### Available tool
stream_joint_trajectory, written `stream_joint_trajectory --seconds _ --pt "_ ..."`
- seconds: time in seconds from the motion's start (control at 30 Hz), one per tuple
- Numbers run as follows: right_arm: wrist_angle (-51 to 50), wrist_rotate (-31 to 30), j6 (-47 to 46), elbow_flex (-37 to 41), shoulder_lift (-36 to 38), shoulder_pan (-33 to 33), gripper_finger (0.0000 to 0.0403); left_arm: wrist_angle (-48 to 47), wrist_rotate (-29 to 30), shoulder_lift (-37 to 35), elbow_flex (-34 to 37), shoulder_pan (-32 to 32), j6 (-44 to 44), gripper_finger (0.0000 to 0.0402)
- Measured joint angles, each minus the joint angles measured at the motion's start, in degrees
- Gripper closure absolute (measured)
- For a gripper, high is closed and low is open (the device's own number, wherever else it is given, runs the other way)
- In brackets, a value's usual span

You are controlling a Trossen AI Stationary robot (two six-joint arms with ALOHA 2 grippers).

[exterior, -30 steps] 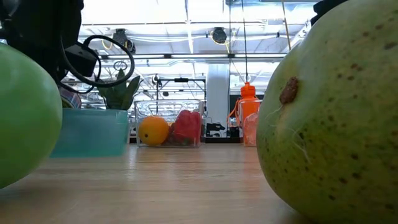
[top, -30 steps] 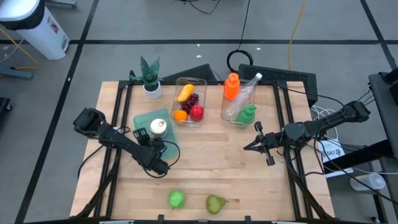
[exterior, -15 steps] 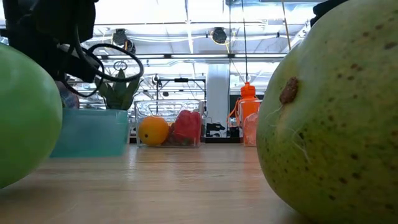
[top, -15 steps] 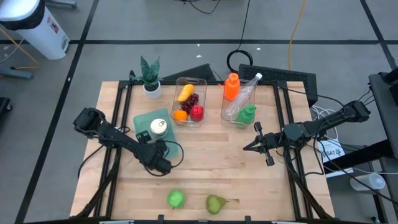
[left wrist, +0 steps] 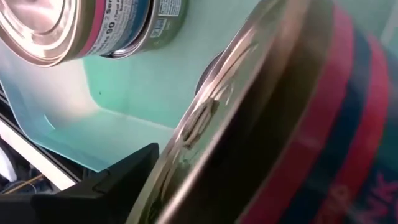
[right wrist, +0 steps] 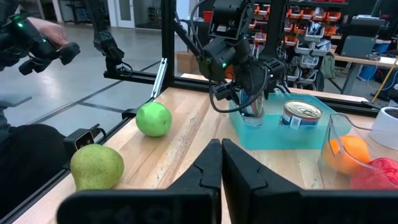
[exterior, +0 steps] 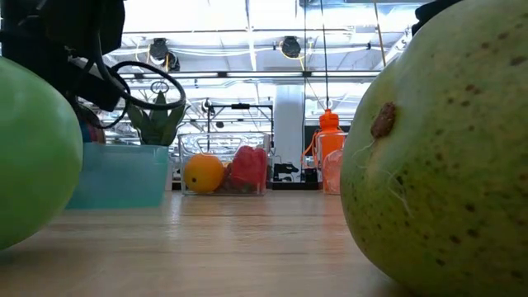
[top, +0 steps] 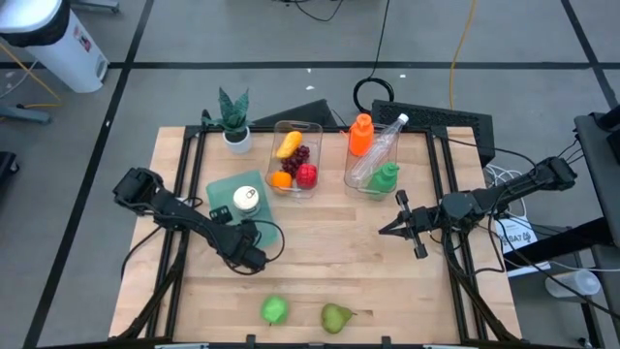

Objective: Pick & Place Food Item
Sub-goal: Put the blue and pink tuna can into the blue bin

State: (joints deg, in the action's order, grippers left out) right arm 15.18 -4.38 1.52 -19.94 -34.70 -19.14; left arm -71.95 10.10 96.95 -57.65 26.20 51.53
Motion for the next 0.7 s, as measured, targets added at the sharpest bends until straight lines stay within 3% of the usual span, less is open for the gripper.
stream_joint_trajectory --seconds 0.13,0.3,0.57,0.7 --pt "-0.04 0.00 0.00 0.00 0.00 0.00 0.0403 -0.16 0.35 0.04 -0.02 1.59 0.72 0.0108" --pt "-0.26 0.00 0.00 0.00 0.00 0.00 0.0403 -2.57 0.54 0.13 0.00 3.27 5.95 0.0211" --pt "-0.14 -0.02 0.00 0.00 0.00 0.00 0.0403 -15.28 1.60 0.24 0.09 4.80 19.06 0.0215" --pt "-0.02 -0.02 0.00 0.00 0.00 0.00 0.0403 -15.18 1.95 0.20 0.09 4.67 19.36 0.0215"
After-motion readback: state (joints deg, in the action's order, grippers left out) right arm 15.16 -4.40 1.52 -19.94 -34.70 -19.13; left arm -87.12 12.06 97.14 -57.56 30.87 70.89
